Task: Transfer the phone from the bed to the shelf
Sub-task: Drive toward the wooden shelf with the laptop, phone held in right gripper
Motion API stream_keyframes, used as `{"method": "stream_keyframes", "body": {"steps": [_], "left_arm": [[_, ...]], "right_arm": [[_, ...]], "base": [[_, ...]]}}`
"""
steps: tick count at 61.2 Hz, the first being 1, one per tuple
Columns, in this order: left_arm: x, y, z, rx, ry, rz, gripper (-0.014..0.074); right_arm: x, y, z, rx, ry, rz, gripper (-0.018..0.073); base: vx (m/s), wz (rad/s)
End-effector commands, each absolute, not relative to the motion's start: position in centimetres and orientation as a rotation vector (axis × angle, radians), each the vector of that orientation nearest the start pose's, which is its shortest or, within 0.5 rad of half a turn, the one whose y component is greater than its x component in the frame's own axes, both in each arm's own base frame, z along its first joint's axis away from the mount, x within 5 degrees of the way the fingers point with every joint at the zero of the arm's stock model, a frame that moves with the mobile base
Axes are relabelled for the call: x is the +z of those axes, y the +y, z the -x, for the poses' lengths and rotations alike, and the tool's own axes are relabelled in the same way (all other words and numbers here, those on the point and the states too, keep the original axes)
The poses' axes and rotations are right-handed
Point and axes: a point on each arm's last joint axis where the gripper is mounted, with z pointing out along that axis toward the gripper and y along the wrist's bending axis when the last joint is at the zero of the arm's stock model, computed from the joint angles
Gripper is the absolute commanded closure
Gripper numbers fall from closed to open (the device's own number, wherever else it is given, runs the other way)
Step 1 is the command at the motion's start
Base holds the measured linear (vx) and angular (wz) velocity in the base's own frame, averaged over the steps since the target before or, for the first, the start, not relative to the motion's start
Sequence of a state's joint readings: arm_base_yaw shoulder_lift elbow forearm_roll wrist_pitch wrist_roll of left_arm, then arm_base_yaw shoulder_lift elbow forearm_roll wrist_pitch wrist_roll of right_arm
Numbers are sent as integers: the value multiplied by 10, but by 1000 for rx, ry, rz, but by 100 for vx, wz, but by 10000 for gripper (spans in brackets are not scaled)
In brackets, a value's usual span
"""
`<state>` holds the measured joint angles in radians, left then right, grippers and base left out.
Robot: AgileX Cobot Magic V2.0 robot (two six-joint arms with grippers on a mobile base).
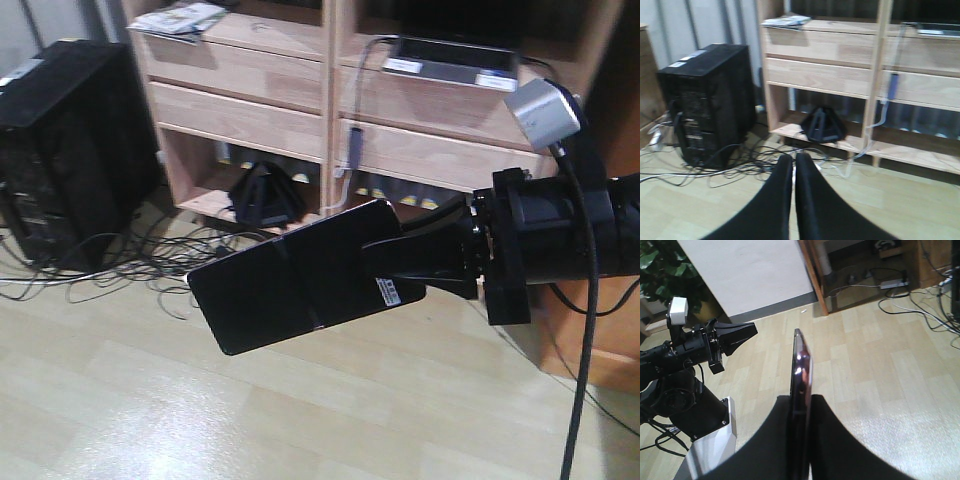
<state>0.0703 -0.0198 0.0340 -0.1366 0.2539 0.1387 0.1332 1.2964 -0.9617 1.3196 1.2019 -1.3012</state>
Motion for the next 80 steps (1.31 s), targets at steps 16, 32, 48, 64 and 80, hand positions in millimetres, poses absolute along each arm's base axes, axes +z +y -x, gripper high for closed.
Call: {"method": "stream_keyframes", "body": {"steps": [16,32,48,64,80], "left_arm": [[185,1,-56,20,1682,42,596],[185,1,-56,20,1682,42,596],[185,1,-56,20,1682,42,596],[185,1,-56,20,1682,42,596],[185,1,-56,20,1682,42,596]], "right_arm": [[360,115,-211,1303,1715,978,564],[360,115,-211,1303,1715,978,564],[360,115,-211,1303,1715,978,564],[360,115,-211,1303,1715,978,564],[360,115,-211,1303,1715,978,564]], "base": [[21,26],[24,4],[27,-18],[30,-34],[29,-37]]}}
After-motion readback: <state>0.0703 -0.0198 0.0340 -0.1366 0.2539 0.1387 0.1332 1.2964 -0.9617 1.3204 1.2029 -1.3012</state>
